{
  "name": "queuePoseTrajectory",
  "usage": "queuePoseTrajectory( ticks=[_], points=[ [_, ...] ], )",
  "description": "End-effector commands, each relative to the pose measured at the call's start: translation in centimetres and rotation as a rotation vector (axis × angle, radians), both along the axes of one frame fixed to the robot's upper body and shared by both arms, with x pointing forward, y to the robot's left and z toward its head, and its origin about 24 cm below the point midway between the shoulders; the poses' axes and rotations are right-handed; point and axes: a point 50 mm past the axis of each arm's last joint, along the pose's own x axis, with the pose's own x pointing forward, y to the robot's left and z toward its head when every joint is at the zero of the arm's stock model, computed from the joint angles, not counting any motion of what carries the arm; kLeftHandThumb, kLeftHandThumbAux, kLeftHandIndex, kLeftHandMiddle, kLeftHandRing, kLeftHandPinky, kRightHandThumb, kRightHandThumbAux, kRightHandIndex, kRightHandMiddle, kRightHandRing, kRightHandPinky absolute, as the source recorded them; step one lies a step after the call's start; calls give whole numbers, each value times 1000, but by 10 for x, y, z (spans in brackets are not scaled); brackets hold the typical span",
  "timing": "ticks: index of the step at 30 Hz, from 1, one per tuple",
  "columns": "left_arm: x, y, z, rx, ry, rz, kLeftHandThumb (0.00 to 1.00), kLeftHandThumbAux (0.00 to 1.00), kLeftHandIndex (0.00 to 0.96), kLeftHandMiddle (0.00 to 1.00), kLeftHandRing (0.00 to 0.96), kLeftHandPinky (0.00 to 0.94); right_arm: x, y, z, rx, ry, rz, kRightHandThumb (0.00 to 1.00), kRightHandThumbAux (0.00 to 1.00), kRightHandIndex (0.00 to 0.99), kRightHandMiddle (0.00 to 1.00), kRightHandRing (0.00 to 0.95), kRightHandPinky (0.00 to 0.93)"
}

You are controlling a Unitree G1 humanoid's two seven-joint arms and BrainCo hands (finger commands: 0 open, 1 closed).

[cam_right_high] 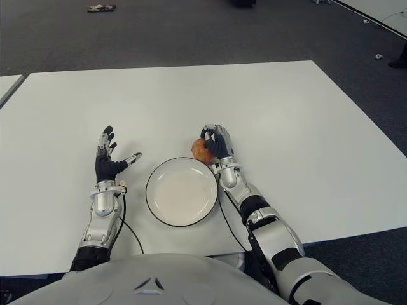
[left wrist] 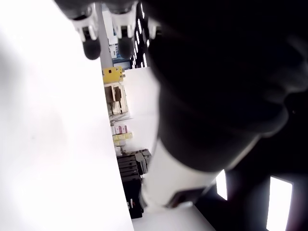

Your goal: Put the apples into the plate.

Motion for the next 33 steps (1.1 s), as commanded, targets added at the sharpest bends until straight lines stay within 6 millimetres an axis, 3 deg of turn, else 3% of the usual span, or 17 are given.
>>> queuePoseTrajectory(
  ticks=[1,33],
  points=[
    [0,-1,-1,-1,16,-2,0,524,0,0,0,0,-15,-7,-23,-38,133,-16,980,658,856,908,895,912],
    [1,-2,-1,0,27,7,0,531,0,0,0,0,-16,-8,-24,30,158,-33,975,669,853,905,895,904]
  ],
)
